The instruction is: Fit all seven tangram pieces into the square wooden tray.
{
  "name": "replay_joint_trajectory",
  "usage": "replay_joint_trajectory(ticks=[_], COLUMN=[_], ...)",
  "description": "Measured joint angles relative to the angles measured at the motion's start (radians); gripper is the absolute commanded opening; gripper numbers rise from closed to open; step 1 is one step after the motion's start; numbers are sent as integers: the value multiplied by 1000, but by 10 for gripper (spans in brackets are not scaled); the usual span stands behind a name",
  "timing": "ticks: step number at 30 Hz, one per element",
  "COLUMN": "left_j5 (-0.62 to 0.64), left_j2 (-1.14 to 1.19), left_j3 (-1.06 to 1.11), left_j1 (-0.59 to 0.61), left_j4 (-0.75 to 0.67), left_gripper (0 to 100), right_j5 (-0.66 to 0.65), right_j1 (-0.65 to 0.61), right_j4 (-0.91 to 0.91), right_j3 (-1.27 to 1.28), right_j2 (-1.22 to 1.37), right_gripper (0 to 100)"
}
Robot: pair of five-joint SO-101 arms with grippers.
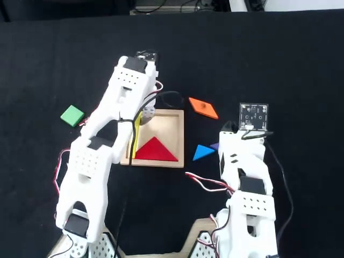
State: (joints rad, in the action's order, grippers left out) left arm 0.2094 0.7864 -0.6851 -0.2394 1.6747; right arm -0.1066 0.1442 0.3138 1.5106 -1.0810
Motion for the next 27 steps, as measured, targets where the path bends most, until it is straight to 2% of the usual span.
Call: replay_joint_trajectory(ticks=[27], left_j5=[0], left_j2=[57], left_j3=[0], left_j1=[41], left_j4=[-114], left_gripper=[29], right_j5=[0], right_j1=[-18], right_j4=[0], right_j3=[0], right_j2=[0], right_gripper=[14])
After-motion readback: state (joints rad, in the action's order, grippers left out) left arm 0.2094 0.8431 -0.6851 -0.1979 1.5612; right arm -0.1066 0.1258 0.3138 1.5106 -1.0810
